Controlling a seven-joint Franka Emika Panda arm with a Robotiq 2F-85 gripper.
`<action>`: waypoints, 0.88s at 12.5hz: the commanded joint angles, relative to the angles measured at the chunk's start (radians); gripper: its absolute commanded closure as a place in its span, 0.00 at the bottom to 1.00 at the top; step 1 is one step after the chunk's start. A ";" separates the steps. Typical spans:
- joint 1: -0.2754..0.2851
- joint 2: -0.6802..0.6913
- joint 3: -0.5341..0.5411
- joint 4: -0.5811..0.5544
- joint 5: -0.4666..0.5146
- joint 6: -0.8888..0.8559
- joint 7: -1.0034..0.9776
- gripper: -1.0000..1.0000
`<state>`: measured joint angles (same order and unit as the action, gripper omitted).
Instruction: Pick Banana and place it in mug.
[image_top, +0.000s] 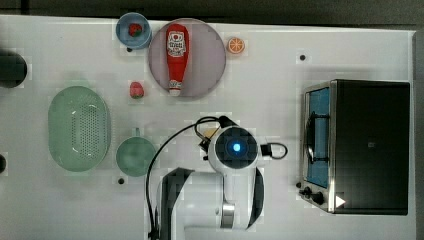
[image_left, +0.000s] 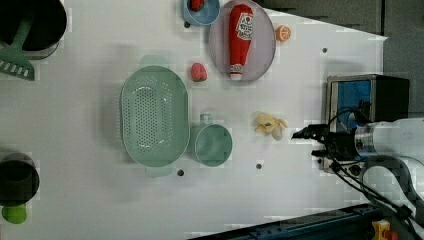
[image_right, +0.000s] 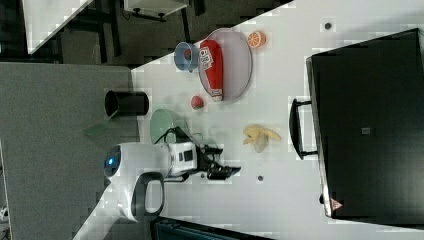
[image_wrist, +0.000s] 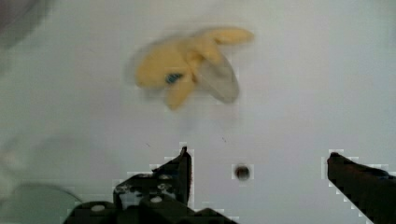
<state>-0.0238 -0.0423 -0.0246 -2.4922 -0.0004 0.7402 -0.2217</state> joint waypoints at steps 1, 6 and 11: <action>-0.003 0.068 -0.031 0.003 -0.009 0.105 -0.332 0.00; -0.001 0.273 -0.036 0.011 -0.008 0.348 -0.395 0.00; 0.001 0.392 -0.020 0.012 -0.006 0.491 -0.393 0.00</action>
<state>-0.0107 0.3789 -0.0461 -2.4902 -0.0153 1.2080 -0.5674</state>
